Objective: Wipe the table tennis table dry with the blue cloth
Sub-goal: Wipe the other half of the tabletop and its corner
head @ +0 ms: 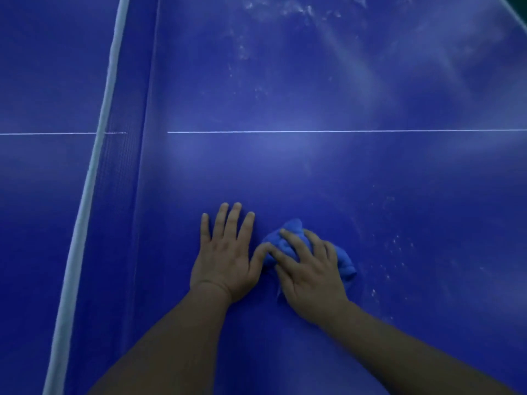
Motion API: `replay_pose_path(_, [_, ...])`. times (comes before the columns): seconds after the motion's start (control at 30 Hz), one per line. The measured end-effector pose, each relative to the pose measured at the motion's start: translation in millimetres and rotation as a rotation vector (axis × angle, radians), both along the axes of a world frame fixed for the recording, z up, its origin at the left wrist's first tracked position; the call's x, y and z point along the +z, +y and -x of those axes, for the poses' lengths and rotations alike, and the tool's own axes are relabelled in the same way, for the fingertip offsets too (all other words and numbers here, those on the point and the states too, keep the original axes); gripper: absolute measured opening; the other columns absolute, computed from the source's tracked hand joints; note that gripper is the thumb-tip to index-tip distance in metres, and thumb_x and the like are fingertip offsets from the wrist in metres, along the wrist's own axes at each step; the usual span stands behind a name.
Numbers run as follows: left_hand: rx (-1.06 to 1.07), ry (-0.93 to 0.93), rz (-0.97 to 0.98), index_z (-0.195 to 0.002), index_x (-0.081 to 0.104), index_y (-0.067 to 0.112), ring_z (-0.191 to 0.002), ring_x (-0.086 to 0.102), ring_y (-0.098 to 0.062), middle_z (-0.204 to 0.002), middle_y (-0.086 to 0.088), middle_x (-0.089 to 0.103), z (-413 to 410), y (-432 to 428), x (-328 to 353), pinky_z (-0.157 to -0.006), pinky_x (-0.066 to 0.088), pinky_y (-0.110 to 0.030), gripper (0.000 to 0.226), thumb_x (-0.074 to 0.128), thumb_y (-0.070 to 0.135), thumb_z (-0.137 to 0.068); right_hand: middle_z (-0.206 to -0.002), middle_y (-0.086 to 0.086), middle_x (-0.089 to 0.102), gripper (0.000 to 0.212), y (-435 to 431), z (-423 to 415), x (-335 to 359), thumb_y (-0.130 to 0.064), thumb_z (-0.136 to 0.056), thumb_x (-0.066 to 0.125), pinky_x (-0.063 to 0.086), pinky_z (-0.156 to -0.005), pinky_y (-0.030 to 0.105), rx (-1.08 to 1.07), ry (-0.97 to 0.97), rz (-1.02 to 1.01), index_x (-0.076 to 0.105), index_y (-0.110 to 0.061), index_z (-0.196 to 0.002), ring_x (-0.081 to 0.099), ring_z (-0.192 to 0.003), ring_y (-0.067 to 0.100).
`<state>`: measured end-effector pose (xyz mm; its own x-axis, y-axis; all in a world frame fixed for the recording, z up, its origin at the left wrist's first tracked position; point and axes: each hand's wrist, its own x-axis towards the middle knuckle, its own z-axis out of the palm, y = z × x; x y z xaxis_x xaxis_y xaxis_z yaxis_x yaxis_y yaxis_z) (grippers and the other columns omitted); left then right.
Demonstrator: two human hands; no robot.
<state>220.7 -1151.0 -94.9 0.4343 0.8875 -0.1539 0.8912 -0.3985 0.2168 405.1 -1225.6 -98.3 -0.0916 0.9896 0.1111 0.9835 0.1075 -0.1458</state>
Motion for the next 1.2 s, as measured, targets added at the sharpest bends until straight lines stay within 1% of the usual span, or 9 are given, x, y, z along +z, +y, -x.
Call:
replay_pose_path(0.1, [-0.003, 0.016, -0.032, -0.154, 0.036, 0.015, -0.153, 0.015, -0.03, -0.163, -0.011, 0.027, 0, 1, -4, -0.119, 0.011, -0.061, 0.079, 0.007, 0.064, -0.099, -0.149, -0.003, 0.049, 0.042, 62, 4, -1, -0.044, -0.099, 0.042, 0.04, -0.096, 0.052, -0.108, -0.014, -0.024, 0.057, -0.039, -0.138, 0.045, -0.128, 0.036])
replay_pose_path(0.23, [-0.013, 0.062, -0.047, -0.154, 0.036, 0.016, -0.151, 0.022, -0.033, -0.16, -0.013, 0.031, -4, 4, -4, -0.117, 0.018, -0.064, 0.077, 0.015, 0.064, -0.098, -0.148, -0.001, 0.05, 0.046, 155, -19, -5, -0.045, -0.096, 0.037, 0.039, -0.095, 0.052, -0.165, -0.026, 0.028, 0.057, -0.039, -0.138, 0.047, -0.125, 0.041])
replay_pose_path(0.43, [-0.024, 0.063, -0.093, -0.155, 0.034, 0.017, -0.151, 0.02, -0.033, -0.161, -0.013, 0.03, -2, 5, -8, -0.116, 0.016, -0.064, 0.074, 0.029, 0.062, -0.097, -0.162, -0.006, 0.026, 0.046, 172, -69, 8, -0.045, -0.105, 0.034, 0.018, -0.114, 0.055, -0.78, 0.12, 0.139, 0.039, -0.041, -0.15, 0.023, -0.143, 0.036])
replay_pose_path(0.5, [-0.022, 0.062, -0.092, -0.154, 0.035, 0.017, -0.151, 0.022, -0.034, -0.161, -0.014, 0.03, -3, 5, -8, -0.116, 0.016, -0.064, 0.074, 0.032, 0.062, -0.096, -0.161, -0.004, 0.03, 0.044, 147, -35, 6, -0.044, -0.104, 0.038, 0.021, -0.112, 0.057, -0.757, 0.136, 0.12, 0.044, -0.041, -0.147, 0.027, -0.141, 0.039])
replay_pose_path(0.6, [-0.025, 0.068, -0.105, -0.154, 0.036, 0.016, -0.151, 0.023, -0.033, -0.16, -0.014, 0.031, -2, 5, -8, -0.115, 0.016, -0.064, 0.073, 0.032, 0.061, -0.096, -0.152, -0.001, 0.047, 0.041, 136, 23, 1, -0.042, -0.099, 0.042, 0.034, -0.103, 0.059, -0.524, 0.096, 0.082, 0.057, -0.039, -0.137, 0.039, -0.133, 0.04])
replay_pose_path(0.73, [-0.022, 0.096, -0.08, -0.154, 0.035, 0.017, -0.151, 0.021, -0.033, -0.16, -0.014, 0.031, -4, 6, -7, -0.116, 0.017, -0.064, 0.074, 0.03, 0.062, -0.096, -0.155, -0.001, 0.042, 0.039, 197, 17, -1, -0.039, -0.101, 0.043, 0.031, -0.103, 0.055, -0.378, 0.059, 0.105, 0.053, -0.04, -0.139, 0.037, -0.135, 0.039])
replay_pose_path(0.93, [-0.027, 0.097, -0.072, -0.156, 0.03, 0.019, -0.152, 0.017, -0.033, -0.162, -0.013, 0.027, -2, 6, -9, -0.117, 0.013, -0.063, 0.074, 0.025, 0.063, -0.098, -0.162, -0.006, 0.026, 0.044, 197, -90, 9, -0.042, -0.105, 0.034, 0.018, -0.114, 0.056, -0.806, 0.117, 0.157, 0.04, -0.041, -0.149, 0.022, -0.145, 0.037])
replay_pose_path(1.07, [-0.02, 0.091, -0.063, -0.156, 0.031, 0.019, -0.152, 0.017, -0.033, -0.162, -0.013, 0.027, -3, 6, -9, -0.117, 0.014, -0.064, 0.073, 0.028, 0.063, -0.097, -0.164, -0.003, 0.022, 0.044, 163, -82, 12, -0.042, -0.106, 0.032, 0.017, -0.115, 0.059, -0.921, 0.169, 0.177, 0.037, -0.04, -0.151, 0.018, -0.146, 0.039])
replay_pose_path(1.2, [-0.017, 0.097, -0.059, -0.156, 0.031, 0.019, -0.152, 0.017, -0.032, -0.162, -0.012, 0.026, -2, 6, -9, -0.117, 0.016, -0.064, 0.073, 0.027, 0.063, -0.097, -0.163, -0.004, 0.026, 0.042, 175, 2, 9, -0.042, -0.104, 0.038, 0.02, -0.112, 0.055, -0.552, 0.09, 0.179, 0.043, -0.041, -0.146, 0.023, -0.144, 0.039])
